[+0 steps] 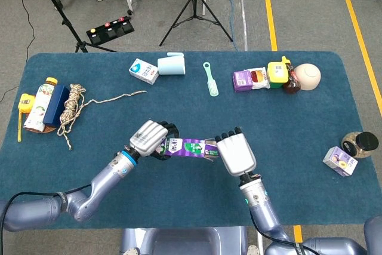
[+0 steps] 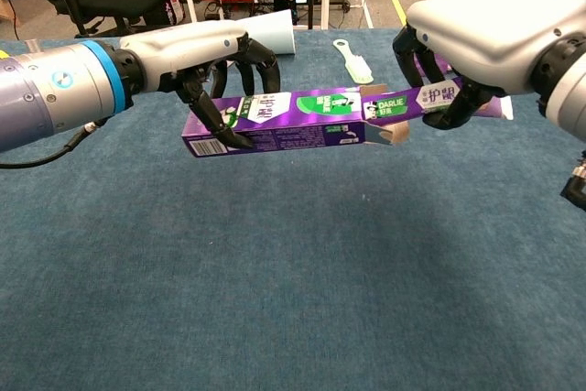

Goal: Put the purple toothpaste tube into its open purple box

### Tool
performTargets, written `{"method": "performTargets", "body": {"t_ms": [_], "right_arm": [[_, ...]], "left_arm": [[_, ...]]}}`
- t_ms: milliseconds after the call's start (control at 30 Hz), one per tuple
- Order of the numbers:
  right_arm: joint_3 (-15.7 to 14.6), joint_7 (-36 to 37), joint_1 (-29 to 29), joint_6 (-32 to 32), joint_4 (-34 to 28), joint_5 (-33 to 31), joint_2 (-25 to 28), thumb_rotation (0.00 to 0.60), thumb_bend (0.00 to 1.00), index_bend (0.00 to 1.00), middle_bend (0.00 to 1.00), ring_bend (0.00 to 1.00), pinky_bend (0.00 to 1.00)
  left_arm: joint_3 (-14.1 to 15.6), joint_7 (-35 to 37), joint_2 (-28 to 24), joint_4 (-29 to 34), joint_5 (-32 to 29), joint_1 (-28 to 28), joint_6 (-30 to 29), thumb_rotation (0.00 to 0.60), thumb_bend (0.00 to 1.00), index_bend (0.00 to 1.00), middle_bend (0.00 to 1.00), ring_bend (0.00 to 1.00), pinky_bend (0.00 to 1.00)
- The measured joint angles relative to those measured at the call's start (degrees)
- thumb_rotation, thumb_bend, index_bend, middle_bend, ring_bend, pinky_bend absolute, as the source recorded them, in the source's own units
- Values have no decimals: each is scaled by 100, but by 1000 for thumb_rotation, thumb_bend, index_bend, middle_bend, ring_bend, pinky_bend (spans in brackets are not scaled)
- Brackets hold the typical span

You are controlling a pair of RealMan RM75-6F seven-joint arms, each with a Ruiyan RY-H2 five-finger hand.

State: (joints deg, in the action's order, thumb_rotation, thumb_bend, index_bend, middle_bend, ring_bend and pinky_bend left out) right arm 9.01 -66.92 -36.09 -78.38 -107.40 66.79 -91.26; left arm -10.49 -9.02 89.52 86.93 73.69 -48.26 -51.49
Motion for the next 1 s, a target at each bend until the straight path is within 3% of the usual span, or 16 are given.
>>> {"method": "performTargets", "body": {"t_ms": [567, 600, 667, 733, 767, 833, 1000], "right_arm": [[-25, -519, -160, -113, -141, -89, -195, 600, 535, 585, 615, 607, 435], [-28, -544, -167, -132, -169, -78, -202, 600, 534, 541, 606, 605, 433], [-42, -556, -172, -162, -233, -39, -204, 600, 511, 345, 546, 598, 428], [-72, -521, -175, -143, -302, 10, -159, 600, 425, 75, 418, 585, 430], [-81, -488, -178, -131, -319, 53, -132, 600, 387, 29, 376, 580, 432], [-110, -387, -183, -123, -336, 236, -87, 600, 308, 0, 283, 563, 432], [-169, -288, -169, -200, -505, 779, 38, 600, 272, 0, 183, 514, 402]], "left_arm": [[-63, 267, 303, -81, -42, -96, -40, 600, 221, 462, 371, 346, 586], [-66, 329, 327, -104, -32, -93, -50, 600, 221, 465, 375, 346, 588], [-75, 513, 380, -156, 3, -81, -79, 600, 221, 475, 387, 346, 595], [-80, 702, 424, -205, 44, -69, -104, 600, 221, 480, 395, 348, 599], [-84, 838, 452, -238, 72, -61, -116, 600, 220, 481, 397, 349, 600], [-89, 1043, 494, -289, 109, -50, -128, 600, 220, 482, 398, 349, 601], [-129, 1650, 633, -431, 178, -31, -134, 600, 220, 486, 404, 355, 601]]}}
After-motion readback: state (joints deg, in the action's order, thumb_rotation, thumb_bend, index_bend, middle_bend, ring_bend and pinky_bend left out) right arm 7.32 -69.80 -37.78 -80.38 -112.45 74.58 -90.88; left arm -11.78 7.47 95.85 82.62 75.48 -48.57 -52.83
